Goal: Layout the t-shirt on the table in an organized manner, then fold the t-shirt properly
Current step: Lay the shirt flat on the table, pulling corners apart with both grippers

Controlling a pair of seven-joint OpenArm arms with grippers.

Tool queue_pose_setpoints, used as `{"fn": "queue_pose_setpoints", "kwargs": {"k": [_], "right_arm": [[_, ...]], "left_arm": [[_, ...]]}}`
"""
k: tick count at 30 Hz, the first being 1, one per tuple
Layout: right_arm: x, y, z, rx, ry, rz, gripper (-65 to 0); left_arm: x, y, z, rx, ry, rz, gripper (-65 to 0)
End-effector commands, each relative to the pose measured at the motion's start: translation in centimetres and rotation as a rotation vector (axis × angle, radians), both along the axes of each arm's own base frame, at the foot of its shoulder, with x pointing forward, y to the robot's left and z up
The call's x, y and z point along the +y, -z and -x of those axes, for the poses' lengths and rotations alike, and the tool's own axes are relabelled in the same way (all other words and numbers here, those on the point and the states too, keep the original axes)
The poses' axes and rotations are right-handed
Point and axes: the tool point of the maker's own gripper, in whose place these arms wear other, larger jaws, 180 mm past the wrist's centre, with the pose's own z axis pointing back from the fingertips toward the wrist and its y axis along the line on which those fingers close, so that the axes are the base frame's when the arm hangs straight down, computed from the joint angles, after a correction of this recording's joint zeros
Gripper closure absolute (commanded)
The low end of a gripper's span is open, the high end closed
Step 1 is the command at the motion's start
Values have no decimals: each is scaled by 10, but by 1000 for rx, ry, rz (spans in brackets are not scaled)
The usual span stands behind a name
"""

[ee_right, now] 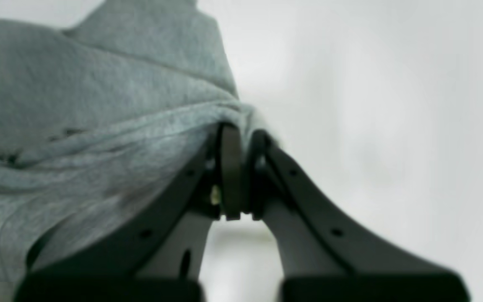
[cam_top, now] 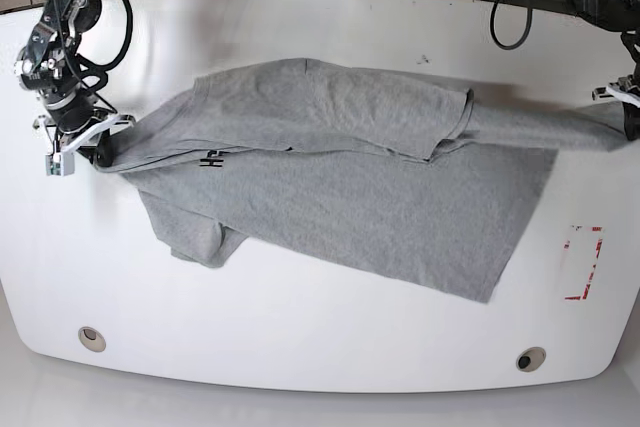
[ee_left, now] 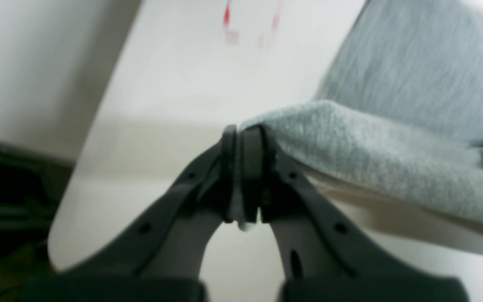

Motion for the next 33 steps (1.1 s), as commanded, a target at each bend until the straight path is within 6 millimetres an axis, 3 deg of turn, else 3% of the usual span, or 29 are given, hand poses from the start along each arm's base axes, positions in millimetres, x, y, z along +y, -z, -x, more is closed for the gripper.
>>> {"fn": "queue_pose_setpoints", "kwargs": {"k": [1, 13, 21, 29, 33], "right_arm": [[-2, -8, 0, -32, -13, 29, -3], [12, 31, 36, 92, -29, 37, -3], [14, 38, 46, 118, -48, 38, -3], [15, 42, 53, 135, -49, 38, -3], [15, 44, 56, 143, -49, 37, -3]], "left_arm": [[4, -14, -2, -40, 11, -40, 0], [5, 5, 28, 44, 32, -56, 0], [12, 16, 43, 89, 11, -50, 0], [36, 21, 63, 120, -62, -50, 0], [38, 25, 71, 149, -39, -58, 0]]}}
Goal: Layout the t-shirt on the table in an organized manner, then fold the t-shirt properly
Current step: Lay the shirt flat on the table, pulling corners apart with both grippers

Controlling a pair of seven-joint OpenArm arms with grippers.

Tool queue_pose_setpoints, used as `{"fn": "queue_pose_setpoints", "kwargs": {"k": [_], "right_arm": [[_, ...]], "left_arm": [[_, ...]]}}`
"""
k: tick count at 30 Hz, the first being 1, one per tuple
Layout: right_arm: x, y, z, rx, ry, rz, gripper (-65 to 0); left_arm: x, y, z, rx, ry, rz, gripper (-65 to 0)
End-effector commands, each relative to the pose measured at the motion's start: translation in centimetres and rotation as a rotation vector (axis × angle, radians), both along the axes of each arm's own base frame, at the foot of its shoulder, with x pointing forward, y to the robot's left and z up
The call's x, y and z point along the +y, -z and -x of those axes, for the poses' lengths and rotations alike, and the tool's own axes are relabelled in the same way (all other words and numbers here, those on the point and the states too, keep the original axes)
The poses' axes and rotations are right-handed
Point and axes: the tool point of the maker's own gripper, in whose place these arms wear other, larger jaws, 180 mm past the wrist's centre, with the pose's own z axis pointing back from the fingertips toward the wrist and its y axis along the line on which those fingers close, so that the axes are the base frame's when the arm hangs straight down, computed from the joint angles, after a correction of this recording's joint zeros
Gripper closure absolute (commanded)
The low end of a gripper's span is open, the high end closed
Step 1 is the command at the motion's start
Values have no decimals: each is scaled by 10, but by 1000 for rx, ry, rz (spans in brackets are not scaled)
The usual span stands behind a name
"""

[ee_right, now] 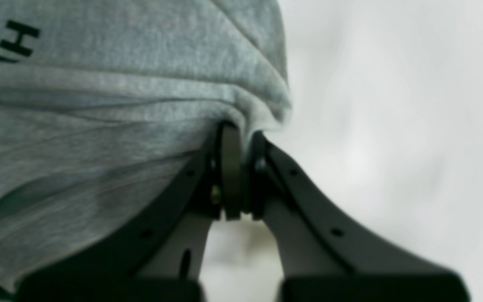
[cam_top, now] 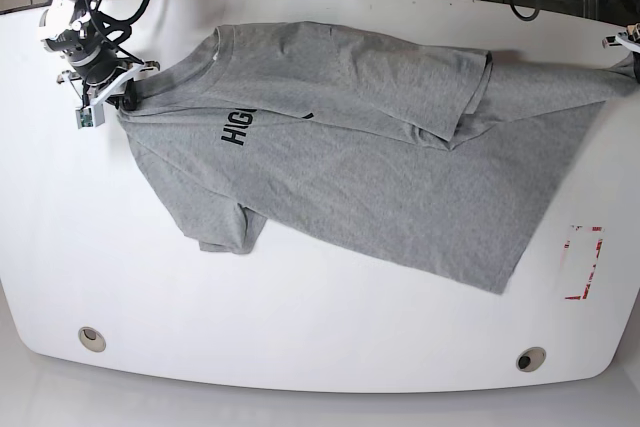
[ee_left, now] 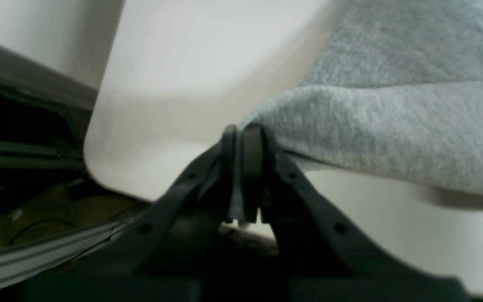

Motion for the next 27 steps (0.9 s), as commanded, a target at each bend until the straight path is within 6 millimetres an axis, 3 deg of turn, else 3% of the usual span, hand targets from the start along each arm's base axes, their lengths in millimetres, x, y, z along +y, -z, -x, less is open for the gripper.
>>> {"fn": "queue_pose_setpoints", "kwargs": {"k": [1, 8, 19, 22, 27], "right_arm": [[-6, -12, -6, -40, -1, 21, -3], [-6, -9, -1, -29, -2, 19, -3], [-4, -9, 0, -28, -3, 15, -3], [-4, -9, 0, -28, -3, 15, -3], [-4, -9, -1, -32, -2, 14, -3]], "left_arm": [[5, -10, -1, -15, 25, -32, 0], [9, 1, 15, 68, 62, -72, 0], [-7, 35, 42, 220, 148, -85, -11], [-8, 40, 44, 244, 152, -92, -107], [-13, 46, 45, 260, 161, -88, -354]]}}
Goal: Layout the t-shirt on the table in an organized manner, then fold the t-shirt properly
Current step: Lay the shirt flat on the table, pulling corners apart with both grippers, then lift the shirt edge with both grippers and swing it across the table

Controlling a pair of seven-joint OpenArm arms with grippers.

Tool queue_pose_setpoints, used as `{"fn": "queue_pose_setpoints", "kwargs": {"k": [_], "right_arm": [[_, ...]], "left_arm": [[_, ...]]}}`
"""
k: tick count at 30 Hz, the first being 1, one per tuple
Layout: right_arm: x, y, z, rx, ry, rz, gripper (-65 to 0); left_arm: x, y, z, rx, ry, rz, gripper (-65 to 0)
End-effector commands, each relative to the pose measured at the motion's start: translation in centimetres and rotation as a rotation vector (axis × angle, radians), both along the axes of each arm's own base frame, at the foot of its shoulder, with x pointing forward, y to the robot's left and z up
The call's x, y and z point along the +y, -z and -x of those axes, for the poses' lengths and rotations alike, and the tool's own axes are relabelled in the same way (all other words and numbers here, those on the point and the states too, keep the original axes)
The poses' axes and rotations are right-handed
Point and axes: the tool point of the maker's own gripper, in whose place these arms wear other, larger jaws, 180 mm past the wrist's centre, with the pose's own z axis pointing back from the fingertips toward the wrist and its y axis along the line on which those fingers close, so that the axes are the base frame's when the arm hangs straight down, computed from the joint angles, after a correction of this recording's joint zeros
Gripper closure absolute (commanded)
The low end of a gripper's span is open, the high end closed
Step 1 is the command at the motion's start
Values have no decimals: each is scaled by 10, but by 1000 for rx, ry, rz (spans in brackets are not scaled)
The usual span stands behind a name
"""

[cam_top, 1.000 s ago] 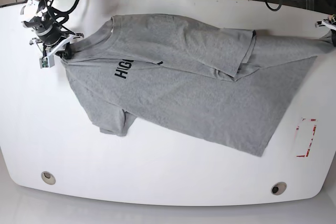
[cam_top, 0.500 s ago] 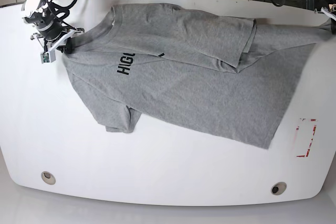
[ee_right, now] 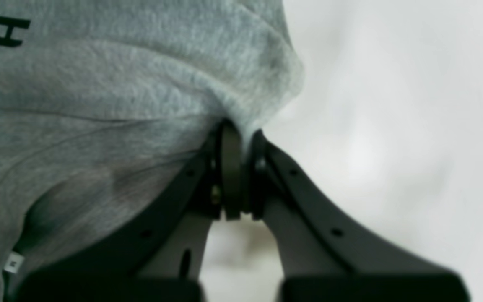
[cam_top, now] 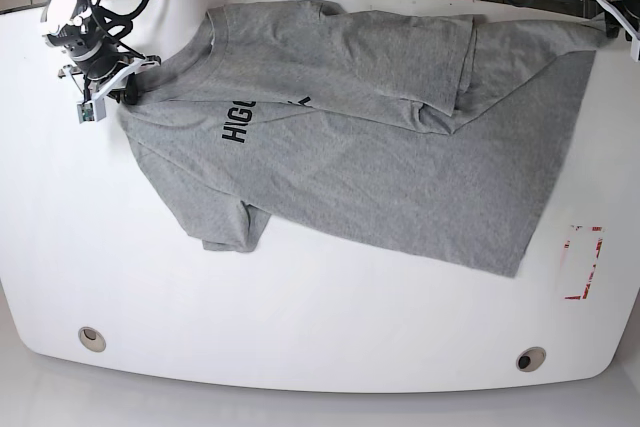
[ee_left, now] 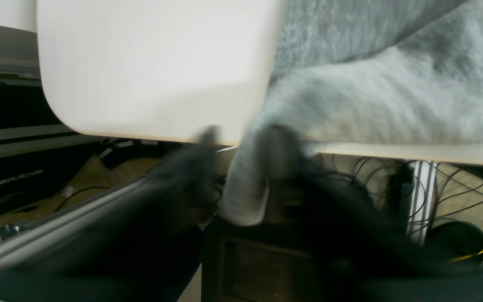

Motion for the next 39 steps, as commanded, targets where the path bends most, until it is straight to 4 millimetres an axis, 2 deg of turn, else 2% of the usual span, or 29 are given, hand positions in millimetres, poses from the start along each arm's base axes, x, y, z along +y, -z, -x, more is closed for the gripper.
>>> {"fn": "queue_pose_setpoints", "kwargs": {"k": [1, 4, 7, 15, 19, 25, 30, 34, 39], "right_arm": [[-6, -15, -11, -54, -1, 18, -3], [-5, -15, -11, -55, -2, 18, -3], [-1, -12, -11, -56, 3, 6, -3], [8, -11, -16, -70, 13, -20, -2], [7, -12, -17, -73, 16, -20, -2], [7, -12, -18, -75, 19, -20, -2], [7, -12, -18, -74, 22, -21, -2], [7, -12, -18, -74, 22, -23, -2], [7, -11, -18, -74, 24, -23, -2]], "left_arm": [[1, -6, -3, -24, 3, -12, -399], [-1, -4, -3, -23, 2, -4, -456], [-6, 0, -4, -4, 14, 5, -458], [-5, -13, -40, -59, 45, -12, -458], [2, -31, -75, -108, 64, -43, -458], [3, -51, -112, -150, 86, -68, -458], [3, -72, -151, -251, 76, -56, -460], [-5, -73, -184, -283, 94, -16, -458], [-3, -62, -226, -255, 73, 17, -458]]}}
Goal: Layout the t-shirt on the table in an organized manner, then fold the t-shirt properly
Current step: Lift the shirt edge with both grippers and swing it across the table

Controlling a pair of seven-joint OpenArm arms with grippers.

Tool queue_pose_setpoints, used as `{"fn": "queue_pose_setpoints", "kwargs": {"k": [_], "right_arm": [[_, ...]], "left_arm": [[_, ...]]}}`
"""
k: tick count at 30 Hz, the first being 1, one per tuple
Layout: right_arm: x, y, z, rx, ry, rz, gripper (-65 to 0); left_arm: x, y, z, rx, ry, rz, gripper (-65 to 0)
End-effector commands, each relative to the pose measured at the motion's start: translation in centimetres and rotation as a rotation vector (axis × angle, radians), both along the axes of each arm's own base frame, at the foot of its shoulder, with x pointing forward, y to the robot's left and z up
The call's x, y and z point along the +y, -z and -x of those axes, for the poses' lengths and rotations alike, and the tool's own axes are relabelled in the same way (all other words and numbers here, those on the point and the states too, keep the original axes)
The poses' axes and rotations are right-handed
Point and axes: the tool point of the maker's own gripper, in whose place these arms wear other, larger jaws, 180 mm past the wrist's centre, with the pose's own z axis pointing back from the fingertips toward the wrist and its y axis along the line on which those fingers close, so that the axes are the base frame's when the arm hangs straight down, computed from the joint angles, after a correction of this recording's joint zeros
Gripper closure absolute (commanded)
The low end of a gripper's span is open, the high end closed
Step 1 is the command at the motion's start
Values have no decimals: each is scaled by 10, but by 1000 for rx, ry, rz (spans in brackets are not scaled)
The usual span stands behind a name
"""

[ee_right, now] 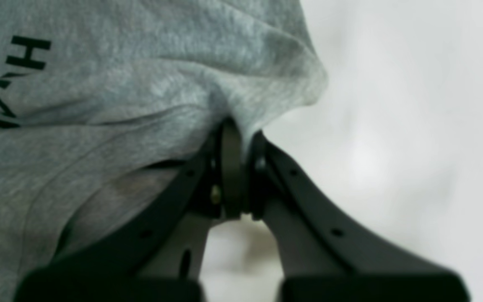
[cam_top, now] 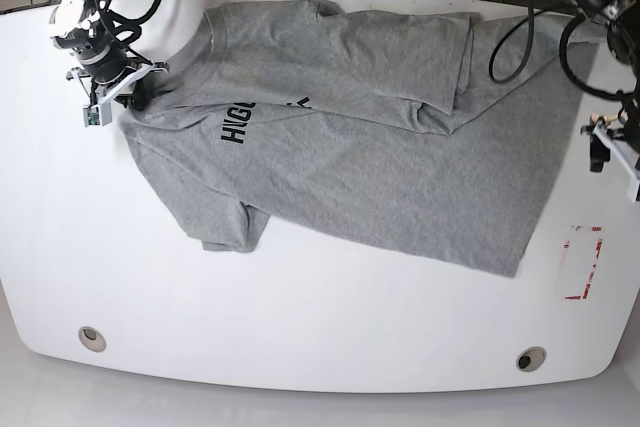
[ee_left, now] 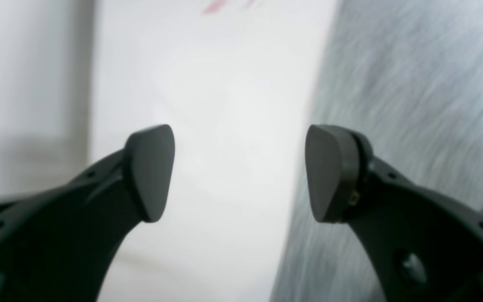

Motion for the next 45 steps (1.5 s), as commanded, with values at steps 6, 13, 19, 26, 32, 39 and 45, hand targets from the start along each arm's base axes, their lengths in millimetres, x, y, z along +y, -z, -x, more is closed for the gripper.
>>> {"fn": "queue_pose_setpoints", "kwargs": {"k": [6, 13, 19, 26, 32, 39, 45], "right_arm": [[-6, -15, -13, -59, 2, 18, -2], [-6, -16, -15, -63, 2, 18, -2], [-6, -20, -21, -78, 3, 17, -2], [-6, -21, -23, -84, 3, 17, -2], [-6, -25, -29, -99, 3, 17, -2], [-3, -24, -30, -104, 7, 5, -2], [-3, -24, -30, -103, 7, 6, -2]], "left_arm": [[0, 3, -66, -5, 2, 79, -458], [-29, 21, -113, -24, 90, 159, -458], [-51, 40, -139, -26, 122, 257, -458], [-62, 63, -155, -55, 48, 352, -458], [-74, 74, -162, -50, 52, 388, -458], [-82, 78, -164, -60, 54, 416, -460], [-104, 85, -165, -29, 76, 439, -449]]}}
